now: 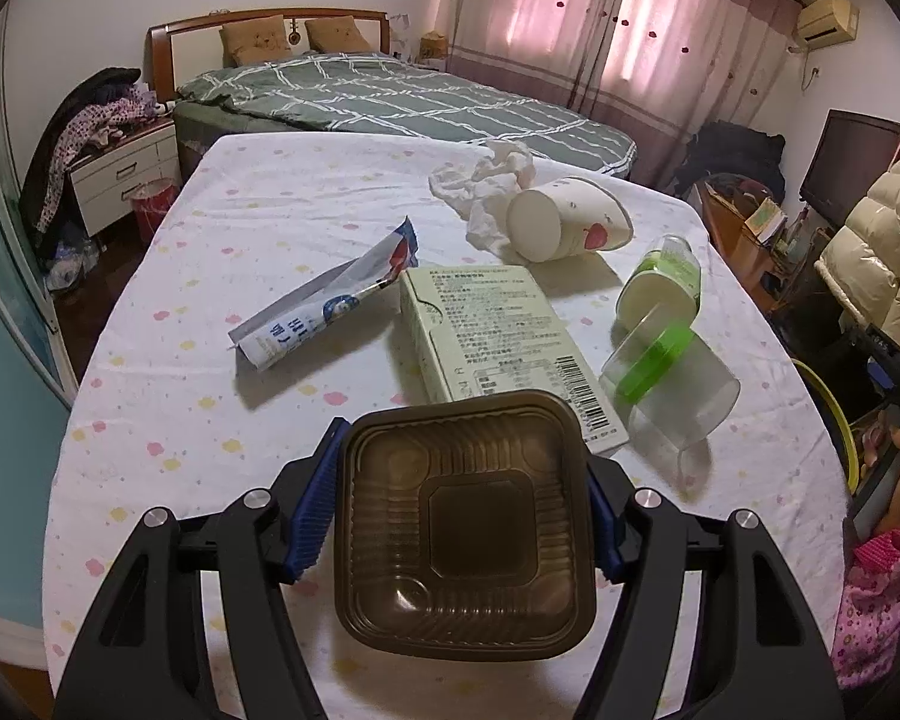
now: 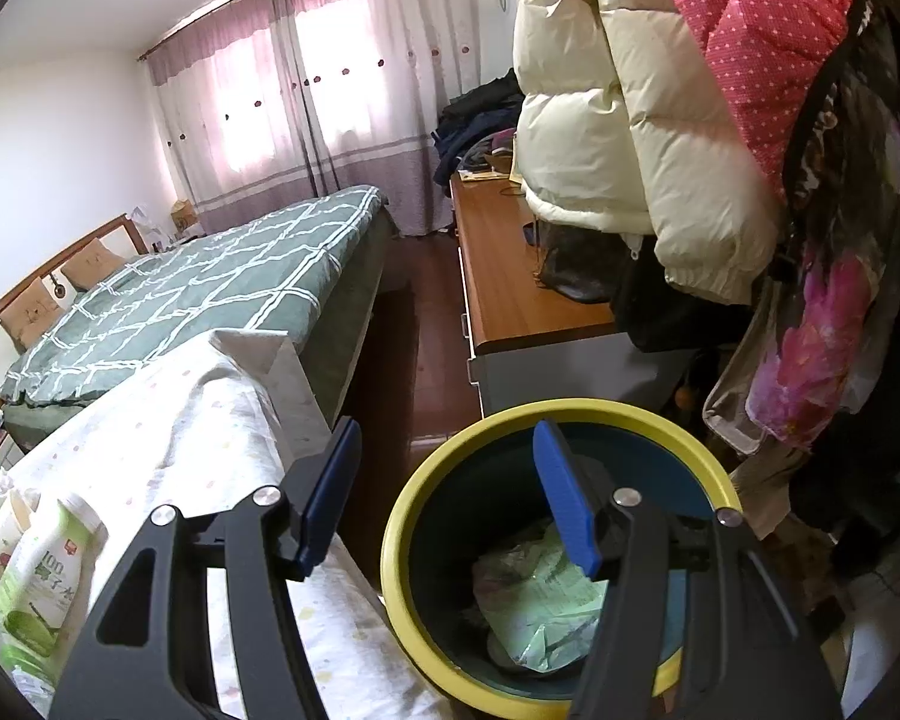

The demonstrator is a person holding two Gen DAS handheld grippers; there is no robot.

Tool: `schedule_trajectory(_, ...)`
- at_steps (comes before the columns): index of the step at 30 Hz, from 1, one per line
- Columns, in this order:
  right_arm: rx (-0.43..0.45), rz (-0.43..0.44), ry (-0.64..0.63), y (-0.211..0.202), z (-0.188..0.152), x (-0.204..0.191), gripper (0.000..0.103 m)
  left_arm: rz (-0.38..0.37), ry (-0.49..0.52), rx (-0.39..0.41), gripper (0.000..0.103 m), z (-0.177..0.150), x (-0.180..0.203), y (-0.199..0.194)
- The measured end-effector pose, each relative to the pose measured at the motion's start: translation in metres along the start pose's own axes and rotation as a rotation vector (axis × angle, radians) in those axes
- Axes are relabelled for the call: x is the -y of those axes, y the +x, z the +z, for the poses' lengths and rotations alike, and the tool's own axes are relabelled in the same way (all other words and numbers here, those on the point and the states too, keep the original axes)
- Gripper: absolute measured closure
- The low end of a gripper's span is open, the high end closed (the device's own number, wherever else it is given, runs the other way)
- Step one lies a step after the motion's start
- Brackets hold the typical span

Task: Collect trash
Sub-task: 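Carry the brown tray over the bin and open the left tool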

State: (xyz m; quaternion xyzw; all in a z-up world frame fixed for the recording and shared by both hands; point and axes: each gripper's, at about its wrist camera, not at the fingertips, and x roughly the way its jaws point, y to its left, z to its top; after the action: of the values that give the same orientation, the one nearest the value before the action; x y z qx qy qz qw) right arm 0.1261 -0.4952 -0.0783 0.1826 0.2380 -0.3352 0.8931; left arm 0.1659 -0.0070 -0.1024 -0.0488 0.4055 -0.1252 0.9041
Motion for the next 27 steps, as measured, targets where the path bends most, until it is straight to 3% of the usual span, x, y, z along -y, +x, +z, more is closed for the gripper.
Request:
schedule_trajectory(6, 0.006, 0.012, 0.003, -0.004, 0.001, 0.000, 0.046, 0.013, 0.038, 0.018, 0.036, 0.008, 0.016, -0.007)
schedule_trajectory(14, 0.012, 0.076, -0.008, -0.021, 0.005, 0.006, 0.043, -0.009, 0.140, 0.060, 0.036, 0.032, 0.068, -0.015)
schedule_trajectory(21, 0.017, 0.085, -0.022, -0.038, 0.005, 0.042, 0.042, -0.095, 0.281, 0.073, 0.036, 0.055, 0.148, -0.010)
schedule_trajectory(27, 0.018, 0.057, -0.067, -0.050, 0.003, 0.076, 0.041, -0.204, 0.389, 0.049, 0.036, 0.067, 0.238, 0.012)
